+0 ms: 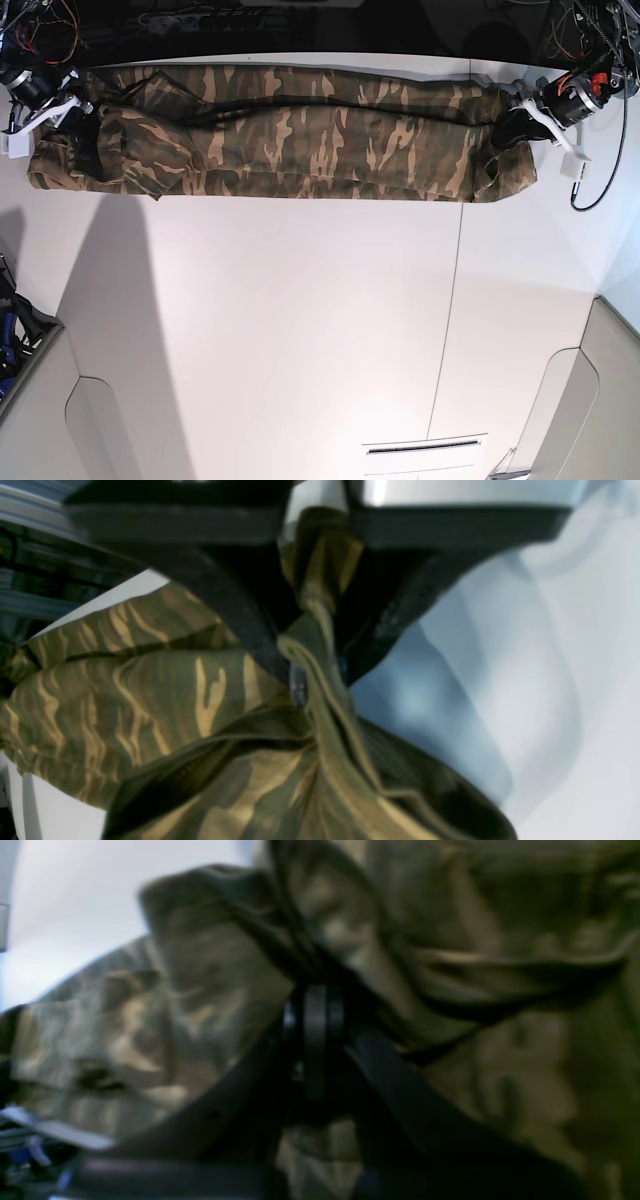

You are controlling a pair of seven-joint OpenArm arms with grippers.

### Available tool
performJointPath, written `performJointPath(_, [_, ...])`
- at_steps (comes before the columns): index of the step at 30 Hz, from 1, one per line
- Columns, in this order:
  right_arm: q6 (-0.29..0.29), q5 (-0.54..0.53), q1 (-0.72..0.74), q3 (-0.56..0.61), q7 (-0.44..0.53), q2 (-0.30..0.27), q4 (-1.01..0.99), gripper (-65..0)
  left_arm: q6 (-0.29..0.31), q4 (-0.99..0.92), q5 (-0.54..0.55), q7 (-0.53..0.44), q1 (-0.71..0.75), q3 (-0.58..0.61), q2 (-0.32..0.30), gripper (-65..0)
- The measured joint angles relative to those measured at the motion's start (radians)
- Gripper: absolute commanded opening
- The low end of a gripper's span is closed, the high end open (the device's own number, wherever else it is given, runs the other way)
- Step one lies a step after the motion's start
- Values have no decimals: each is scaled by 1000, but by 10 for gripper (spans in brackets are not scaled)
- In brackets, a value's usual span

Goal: Fold the T-shirt properly
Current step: 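Grasp both ends of the folded strip with both grippers, then fold the strip end held by the left gripper toward the right gripper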

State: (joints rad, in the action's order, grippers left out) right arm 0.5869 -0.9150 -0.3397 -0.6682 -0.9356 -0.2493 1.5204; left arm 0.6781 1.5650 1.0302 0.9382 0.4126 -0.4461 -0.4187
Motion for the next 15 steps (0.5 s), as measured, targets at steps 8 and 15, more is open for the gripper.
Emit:
performJointPath(8, [0,-69,16,-32,-73,0,86,-650,0,146,3,4,0,-39,0,-650])
performJointPath(15, [0,-55,16,-32,-84,0,165,-465,3,287,89,140,0,-52,0,-650])
